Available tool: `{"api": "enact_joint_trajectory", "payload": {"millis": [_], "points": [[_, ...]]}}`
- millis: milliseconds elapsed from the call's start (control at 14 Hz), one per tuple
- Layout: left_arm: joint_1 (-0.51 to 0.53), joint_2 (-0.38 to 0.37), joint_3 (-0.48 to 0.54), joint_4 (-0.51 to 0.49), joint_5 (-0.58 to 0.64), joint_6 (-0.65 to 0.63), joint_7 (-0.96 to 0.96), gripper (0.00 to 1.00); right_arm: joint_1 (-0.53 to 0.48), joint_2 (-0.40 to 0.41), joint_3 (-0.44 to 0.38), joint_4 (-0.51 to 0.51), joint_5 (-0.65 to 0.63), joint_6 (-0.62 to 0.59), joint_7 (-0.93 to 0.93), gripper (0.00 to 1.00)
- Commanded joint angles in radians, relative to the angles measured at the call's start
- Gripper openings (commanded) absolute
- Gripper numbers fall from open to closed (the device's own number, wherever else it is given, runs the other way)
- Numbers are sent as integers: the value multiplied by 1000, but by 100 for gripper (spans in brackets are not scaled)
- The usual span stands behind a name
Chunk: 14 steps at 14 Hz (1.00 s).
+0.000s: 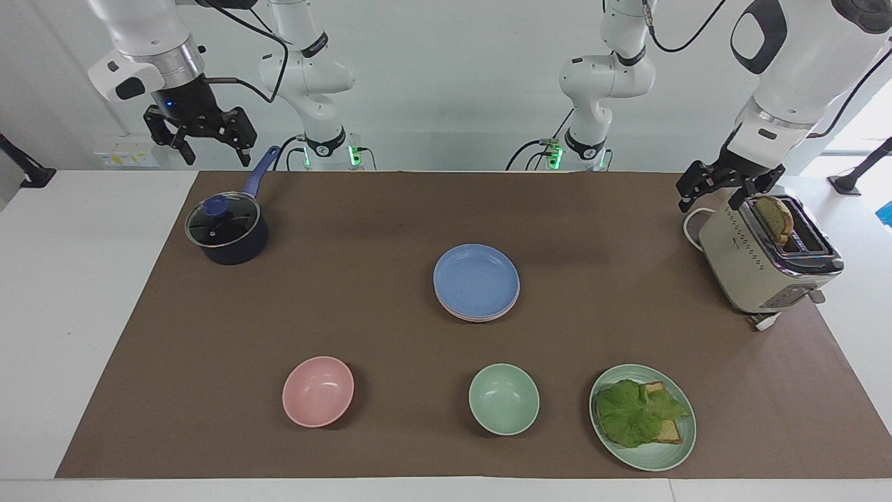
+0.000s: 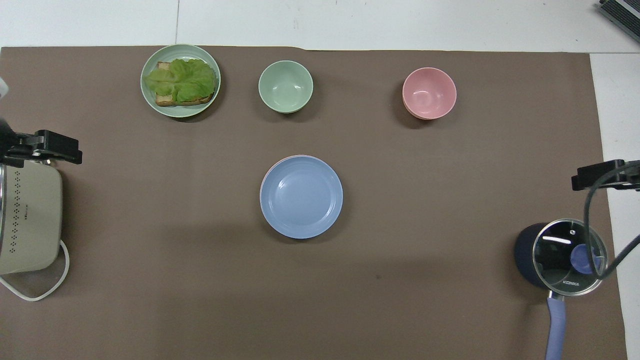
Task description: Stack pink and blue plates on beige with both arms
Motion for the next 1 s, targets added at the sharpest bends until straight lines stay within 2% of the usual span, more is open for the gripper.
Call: {"api": "enact_joint_trajectory", "payload": {"millis": [0,143,929], "points": [[6,-7,-6,5,7,-13,-9,100,-4,-26,5,-25,-1,-5,-21,100],[6,-7,-6,5,9,-13,-9,100,-4,-51,5,-59,-1,-3,-21,100],[6,-7,-6,5,7,-13,-9,100,-4,-50,5,-59,1,0,-21,100]]}}
